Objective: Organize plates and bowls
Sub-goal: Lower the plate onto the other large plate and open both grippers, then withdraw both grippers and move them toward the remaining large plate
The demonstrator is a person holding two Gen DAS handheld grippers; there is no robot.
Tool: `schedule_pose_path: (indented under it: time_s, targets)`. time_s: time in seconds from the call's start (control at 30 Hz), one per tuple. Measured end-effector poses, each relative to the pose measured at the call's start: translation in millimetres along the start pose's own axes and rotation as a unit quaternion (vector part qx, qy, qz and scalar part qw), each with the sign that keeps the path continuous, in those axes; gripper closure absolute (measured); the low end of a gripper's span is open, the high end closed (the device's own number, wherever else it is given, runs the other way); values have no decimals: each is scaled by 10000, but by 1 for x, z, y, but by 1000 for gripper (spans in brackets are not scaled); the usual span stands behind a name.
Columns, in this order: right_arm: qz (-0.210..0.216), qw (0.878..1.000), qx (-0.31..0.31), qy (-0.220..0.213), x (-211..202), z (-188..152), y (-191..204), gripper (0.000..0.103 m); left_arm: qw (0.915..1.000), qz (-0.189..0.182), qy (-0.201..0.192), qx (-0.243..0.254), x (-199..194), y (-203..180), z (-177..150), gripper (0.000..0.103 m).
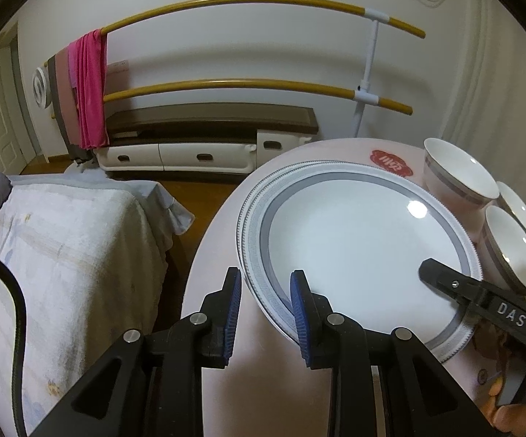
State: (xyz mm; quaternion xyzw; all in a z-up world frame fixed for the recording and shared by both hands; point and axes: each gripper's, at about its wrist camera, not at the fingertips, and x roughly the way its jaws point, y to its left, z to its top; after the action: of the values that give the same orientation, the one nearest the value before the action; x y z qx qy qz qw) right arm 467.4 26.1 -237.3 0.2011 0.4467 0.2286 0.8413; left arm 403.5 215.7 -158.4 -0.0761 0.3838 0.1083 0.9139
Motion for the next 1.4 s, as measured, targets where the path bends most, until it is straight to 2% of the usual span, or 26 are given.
schedule_pose_path:
  time_s: [0.23,0.5,0.63,0.73,0.87,1.0,1.2,1.27,1.4]
  targets:
    - [-141,9998,105,71,3,1,2,77,10000,-59,-26,-16,-10,-4,-1,73]
    - [-161,9996,227,37,3,0,-1,80,9999,-128,-76,-27,-27,-8,-5,73]
    - [-88,9996,239,111,3,0,-1,77,9998,-136,-143,-55,-42,-9,-9,70]
    - [-38,9994,290,181,-3,-3,-3,70,9996,-147,-213,-84,-52,-12,-12,65]
    - [-118,9997,134,175,-21,-12,1,54,9992,-217,-312,-92,-71,-20,-17,60]
    - [-188,9998,-55,55,-48,-24,7,48,9985,-323,-429,-116,-95,-27,-25,57]
    - [-214,9987,-273,-383,-108,-39,14,37,9961,-563,-680,-35,-141,-42,-41,49]
    - [-344,9966,-457,-585,-129,-43,17,32,9948,-633,-801,45,-159,-51,-47,41]
    - [-656,9907,-620,-1023,-174,-50,11,28,9912,-827,-1011,225,-193,-73,-62,37]
